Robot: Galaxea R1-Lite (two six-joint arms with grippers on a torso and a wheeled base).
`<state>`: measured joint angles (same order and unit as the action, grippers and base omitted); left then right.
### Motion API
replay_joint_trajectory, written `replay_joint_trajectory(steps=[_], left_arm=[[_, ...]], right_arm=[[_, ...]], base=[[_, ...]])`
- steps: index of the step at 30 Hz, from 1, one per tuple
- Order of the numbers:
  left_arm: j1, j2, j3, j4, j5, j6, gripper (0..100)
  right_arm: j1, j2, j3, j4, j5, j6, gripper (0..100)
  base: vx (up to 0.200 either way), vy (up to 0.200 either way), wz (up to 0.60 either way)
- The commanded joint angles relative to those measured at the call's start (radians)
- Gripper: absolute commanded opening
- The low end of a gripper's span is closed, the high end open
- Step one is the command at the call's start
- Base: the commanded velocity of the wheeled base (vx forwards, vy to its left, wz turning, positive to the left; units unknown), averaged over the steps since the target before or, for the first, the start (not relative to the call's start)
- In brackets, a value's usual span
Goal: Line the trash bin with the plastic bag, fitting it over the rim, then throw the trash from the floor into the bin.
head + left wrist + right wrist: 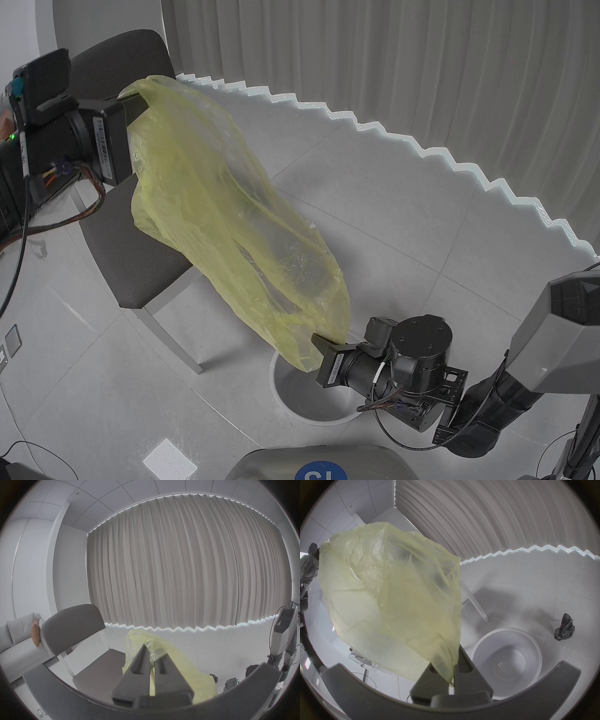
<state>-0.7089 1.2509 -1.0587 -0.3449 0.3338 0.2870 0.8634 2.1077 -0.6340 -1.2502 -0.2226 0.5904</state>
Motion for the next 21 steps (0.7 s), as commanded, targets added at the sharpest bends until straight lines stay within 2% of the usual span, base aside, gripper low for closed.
replay_joint_trajectory(steps=[1, 7, 21], left_arm=[[-0.001, 0.001, 0.002, 0.001, 0.001, 0.0, 0], [-0.004, -0.005, 0.029, 0.0, 0.001, -0.008, 0], [-0.032, -0.016, 0.08, 0.007, 0.002, -0.055, 0]], right_arm=[[0.0, -0.008, 0.011, 0.0, 0.0, -0.001, 0], [0.0, -0.025, 0.047, 0.0, 0.008, -0.009, 0], [-0.003, -0.115, 0.145, 0.011, 0.009, -0.093, 0]], base=[[0.0, 0.0, 0.0], [0.0, 0.0, 0.0], [0.0, 0.0, 0.0]])
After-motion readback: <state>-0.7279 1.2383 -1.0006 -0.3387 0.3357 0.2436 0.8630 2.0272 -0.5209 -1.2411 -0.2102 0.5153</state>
